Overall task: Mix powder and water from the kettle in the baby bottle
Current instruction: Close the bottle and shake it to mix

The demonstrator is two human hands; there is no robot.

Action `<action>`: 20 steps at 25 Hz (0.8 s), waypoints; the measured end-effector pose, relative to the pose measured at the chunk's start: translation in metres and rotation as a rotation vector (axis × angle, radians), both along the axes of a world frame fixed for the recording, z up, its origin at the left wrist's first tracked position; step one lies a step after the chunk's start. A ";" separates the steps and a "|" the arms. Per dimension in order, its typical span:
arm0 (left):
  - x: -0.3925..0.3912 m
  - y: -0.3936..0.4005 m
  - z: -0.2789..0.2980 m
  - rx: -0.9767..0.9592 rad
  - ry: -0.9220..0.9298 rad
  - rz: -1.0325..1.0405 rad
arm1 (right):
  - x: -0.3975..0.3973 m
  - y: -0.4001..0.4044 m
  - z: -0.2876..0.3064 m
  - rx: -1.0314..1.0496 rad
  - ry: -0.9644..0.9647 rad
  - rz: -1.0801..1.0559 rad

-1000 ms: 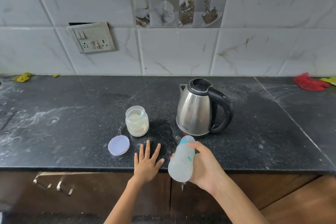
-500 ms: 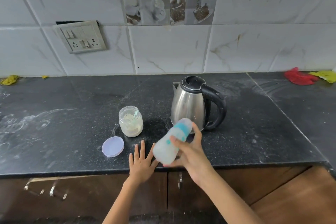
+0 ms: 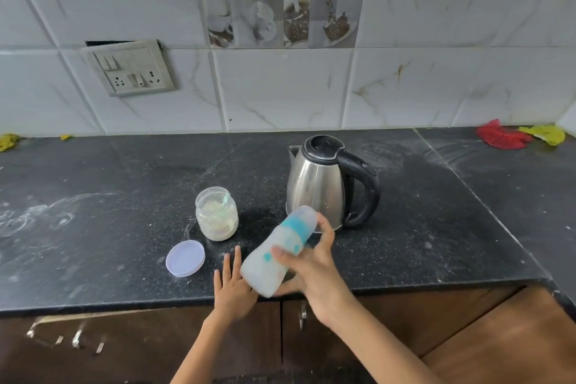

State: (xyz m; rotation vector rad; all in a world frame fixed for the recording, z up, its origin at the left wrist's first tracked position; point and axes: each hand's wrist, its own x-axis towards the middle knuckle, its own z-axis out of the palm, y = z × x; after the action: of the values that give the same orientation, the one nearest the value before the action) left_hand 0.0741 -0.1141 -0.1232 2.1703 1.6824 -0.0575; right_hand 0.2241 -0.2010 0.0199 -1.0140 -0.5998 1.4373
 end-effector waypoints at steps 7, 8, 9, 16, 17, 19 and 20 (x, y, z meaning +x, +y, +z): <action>-0.001 0.000 -0.001 -0.002 -0.005 -0.007 | 0.011 0.007 0.007 0.025 0.010 -0.090; -0.001 0.000 -0.002 0.013 0.030 -0.004 | 0.005 0.001 0.006 0.030 -0.025 0.020; -0.002 0.000 -0.003 0.026 0.045 -0.003 | 0.002 -0.003 0.006 0.035 -0.041 0.081; -0.002 -0.002 0.002 0.010 -0.001 -0.005 | 0.005 0.001 0.010 0.032 -0.053 0.055; -0.003 -0.002 0.003 0.014 -0.005 -0.004 | 0.003 0.002 0.008 0.032 -0.057 0.049; -0.001 -0.002 0.006 -0.002 -0.057 -0.008 | 0.009 0.008 0.012 0.049 0.011 -0.111; 0.000 -0.004 0.008 -0.008 -0.075 -0.007 | 0.012 0.010 0.014 0.058 0.032 -0.143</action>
State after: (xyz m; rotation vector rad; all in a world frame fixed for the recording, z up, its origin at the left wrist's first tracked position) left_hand 0.0738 -0.1181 -0.1154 2.1446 1.6305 0.0152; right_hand 0.2356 -0.1911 0.0339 -0.9672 -0.5318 1.3016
